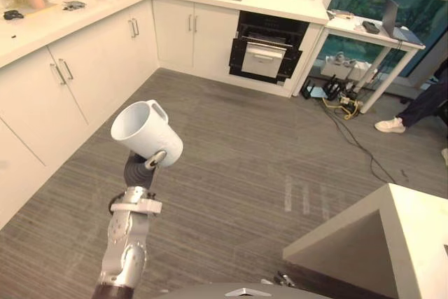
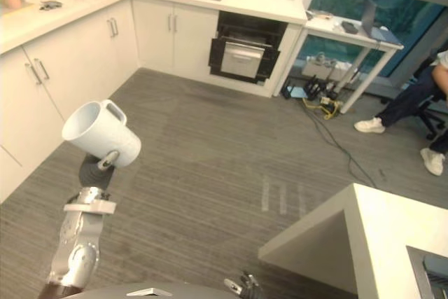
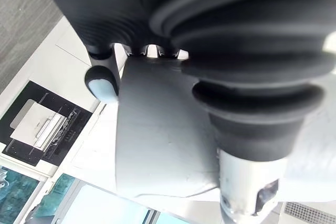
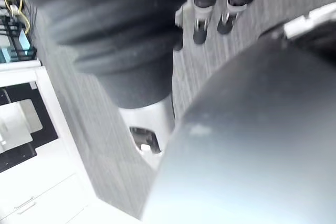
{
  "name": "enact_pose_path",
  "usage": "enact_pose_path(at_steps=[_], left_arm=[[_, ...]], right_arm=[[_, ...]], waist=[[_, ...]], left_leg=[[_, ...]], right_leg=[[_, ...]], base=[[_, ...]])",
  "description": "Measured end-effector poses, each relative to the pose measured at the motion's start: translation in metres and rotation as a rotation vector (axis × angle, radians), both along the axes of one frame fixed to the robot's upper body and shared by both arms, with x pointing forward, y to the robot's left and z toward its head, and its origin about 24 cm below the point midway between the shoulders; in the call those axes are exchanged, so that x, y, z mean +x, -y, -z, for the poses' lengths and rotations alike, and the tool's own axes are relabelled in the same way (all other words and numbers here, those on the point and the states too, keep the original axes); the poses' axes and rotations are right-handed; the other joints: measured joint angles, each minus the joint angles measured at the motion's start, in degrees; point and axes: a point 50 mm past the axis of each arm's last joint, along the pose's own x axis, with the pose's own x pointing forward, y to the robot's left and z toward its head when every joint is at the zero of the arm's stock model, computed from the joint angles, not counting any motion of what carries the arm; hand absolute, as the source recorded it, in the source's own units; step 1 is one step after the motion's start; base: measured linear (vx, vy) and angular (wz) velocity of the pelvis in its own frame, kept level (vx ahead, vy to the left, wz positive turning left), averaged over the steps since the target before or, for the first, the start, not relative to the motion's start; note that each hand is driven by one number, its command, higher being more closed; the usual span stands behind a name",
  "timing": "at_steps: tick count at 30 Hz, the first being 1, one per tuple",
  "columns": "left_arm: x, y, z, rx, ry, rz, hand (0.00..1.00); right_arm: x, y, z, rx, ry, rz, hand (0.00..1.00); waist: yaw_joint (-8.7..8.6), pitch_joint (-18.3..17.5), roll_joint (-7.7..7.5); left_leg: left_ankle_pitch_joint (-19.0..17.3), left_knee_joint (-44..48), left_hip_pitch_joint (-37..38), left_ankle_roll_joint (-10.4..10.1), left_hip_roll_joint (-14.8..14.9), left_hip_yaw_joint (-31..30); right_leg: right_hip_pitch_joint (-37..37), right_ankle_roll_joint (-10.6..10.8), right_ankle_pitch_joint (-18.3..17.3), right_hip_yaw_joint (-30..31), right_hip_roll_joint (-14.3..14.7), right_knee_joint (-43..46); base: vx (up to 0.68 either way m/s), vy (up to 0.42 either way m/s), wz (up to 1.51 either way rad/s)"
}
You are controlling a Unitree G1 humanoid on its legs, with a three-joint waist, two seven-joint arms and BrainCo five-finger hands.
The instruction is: Walk over to the sink, pick up the cup, carry it to the dishwasher, place the cup inside the dishwasher, then close the dishwasher door
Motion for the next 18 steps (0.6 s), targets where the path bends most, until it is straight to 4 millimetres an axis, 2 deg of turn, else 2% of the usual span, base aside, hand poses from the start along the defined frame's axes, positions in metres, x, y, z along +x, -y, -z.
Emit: enact_pose_path(at_steps=[1,2,3,4,5,6,7,8,9,10,11,12,13,14,16,17,18], left_arm=[[-0.005,0.003,-0.004,-0.024,0.018,-0.004,1.00],[-0.006,0.004,-0.005,-0.037,0.025,-0.009,1.00],[-0.008,0.004,-0.007,-0.044,0.037,-0.015,1.00],[-0.008,0.001,-0.007,-0.036,0.046,-0.019,1.00],[-0.007,-0.002,-0.008,-0.032,0.050,-0.023,1.00],[-0.007,-0.004,-0.008,-0.026,0.056,-0.028,1.00],[-0.007,-0.005,-0.008,-0.025,0.057,-0.030,1.00],[-0.008,-0.006,-0.008,-0.026,0.054,-0.039,1.00],[-0.009,-0.009,-0.007,-0.033,0.050,-0.058,1.00],[-0.011,-0.011,-0.005,-0.037,0.042,-0.076,1.00],[-0.012,-0.014,-0.004,-0.034,0.035,-0.089,1.00],[-0.013,-0.019,-0.003,-0.028,0.032,-0.106,1.00],[-0.013,-0.020,-0.003,-0.026,0.036,-0.105,1.00],[-0.013,-0.019,-0.004,-0.019,0.043,-0.093,1.00],[-0.012,-0.017,-0.004,-0.016,0.038,-0.066,1.00],[-0.012,-0.016,-0.005,-0.012,0.047,-0.051,1.00],[-0.010,-0.015,-0.012,-0.008,0.071,-0.035,1.00]], right_arm=[[-0.002,0.007,-0.001,-0.021,-0.003,-0.002,0.00],[-0.002,0.011,-0.002,-0.030,0.000,-0.004,0.00],[-0.003,0.012,-0.003,-0.035,-0.001,-0.002,0.00],[0.003,0.013,-0.003,-0.037,0.013,-0.006,0.00],[0.004,0.015,-0.004,-0.042,0.018,-0.004,0.00],[0.006,0.022,-0.006,-0.060,0.026,0.006,0.00],[0.006,0.026,-0.007,-0.070,0.029,0.010,0.00],[0.005,0.033,-0.008,-0.086,0.027,0.013,0.00],[0.004,0.036,-0.009,-0.104,0.024,-0.006,0.00],[0.003,0.036,-0.008,-0.111,0.018,-0.020,0.00],[0.000,0.035,-0.007,-0.110,0.005,-0.029,0.00],[-0.002,0.026,-0.004,-0.091,-0.008,-0.039,0.00],[-0.003,0.023,-0.003,-0.083,-0.013,-0.035,0.00],[-0.006,0.016,-0.001,-0.066,-0.027,-0.027,0.00],[-0.012,0.016,0.001,-0.057,-0.049,-0.009,0.00],[-0.014,0.017,0.001,-0.057,-0.048,0.016,0.00],[-0.013,0.016,0.001,-0.052,-0.040,0.038,0.00]], waist=[[0.33,0.7,1.22],[0.49,0.9,1.68],[0.73,1.8,1.07],[1.08,2.6,0.73],[0.95,2.8,0.82],[0.78,3.8,2.33],[0.82,4.2,2.96],[0.95,4.5,3.50],[1.35,4.8,4.25],[2.21,5.2,4.43],[2.77,5.3,3.90],[3.32,4.7,2.74],[3.32,4.5,2.04],[3.41,3.9,0.26],[3.58,3.5,0.18],[3.90,3.4,0.19],[4.00,3.6,0.00]], left_leg=[[1.5,12.3,-5.2,-0.3,2.6,-0.8],[3.1,16.6,-7.2,-0.9,3.5,-1.6],[8.3,22.4,-10.0,-1.0,4.1,-2.5],[4.9,24.4,-11.5,-0.2,4.3,-2.6],[2.0,23.0,-11.9,-0.3,4.3,-2.7],[-0.2,15.7,-12.3,-0.4,3.9,-2.7],[-0.1,10.5,-12.3,-0.3,3.1,-2.9],[2.4,-1.4,-11.8,-0.4,0.7,-3.4],[6.1,-12.7,-10.5,-1.4,-1.1,-5.9],[11.1,-13.7,-9.0,-1.1,-1.7,-6.9],[11.7,-12.2,-8.8,-0.5,-2.5,-7.1],[8.7,-6.4,-10.5,1.3,-4.8,-7.7],[7.9,-4.3,-11.5,2.7,-5.5,-7.7],[5.6,-1.6,-12.3,4.9,-7.3,-7.3],[2.6,0.6,-11.8,5.8,-8.1,-7.3],[1.3,0.5,-10.4,6.4,-8.1,-6.7],[-0.5,-0.2,-7.8,7.7,-8.4,-6.1]], right_leg=[[0.0,-0.5,-2.1,0.3,1.4,2.9],[0.1,-0.9,-3.0,0.5,1.7,4.0],[1.2,-1.3,-4.2,0.7,1.3,4.8],[2.9,-1.5,-4.6,0.7,0.7,4.5],[3.6,-1.6,-4.9,0.7,0.7,4.3],[4.5,-1.4,-5.4,0.5,0.6,4.1],[4.9,-0.9,-5.8,0.4,0.2,4.0],[5.4,0.0,-6.6,0.3,-0.9,3.8],[6.9,0.8,-7.4,0.5,-1.4,2.8],[8.6,1.5,-8.0,1.5,-1.4,1.8],[9.4,1.3,-8.8,2.7,-1.8,1.5],[10.3,0.8,-11.1,3.9,-2.9,2.0],[10.4,0.9,-12.0,3.9,-3.6,2.5],[10.6,0.9,-12.5,3.9,-5.1,4.2],[8.5,2.1,-10.3,4.4,-5.7,11.2],[6.3,4.3,-9.0,5.7,-5.8,17.1],[1.6,12.4,-5.3,8.8,-6.0,28.5]], base=[[0.03,-0.051,-0.12],[0.07,-0.072,-0.12],[0.18,-0.046,-0.05],[0.16,-0.030,-0.01],[0.17,-0.020,0.03],[0.11,0.034,0.05],[0.19,0.100,0.06],[0.23,0.192,0.00],[0.28,0.275,-0.15],[0.28,0.259,-0.28],[0.30,0.235,-0.33],[0.25,0.137,-0.14],[0.33,0.167,0.05],[0.46,0.193,0.25],[0.40,0.172,0.11],[0.29,0.161,-0.19],[0.43,0.231,-0.19]])
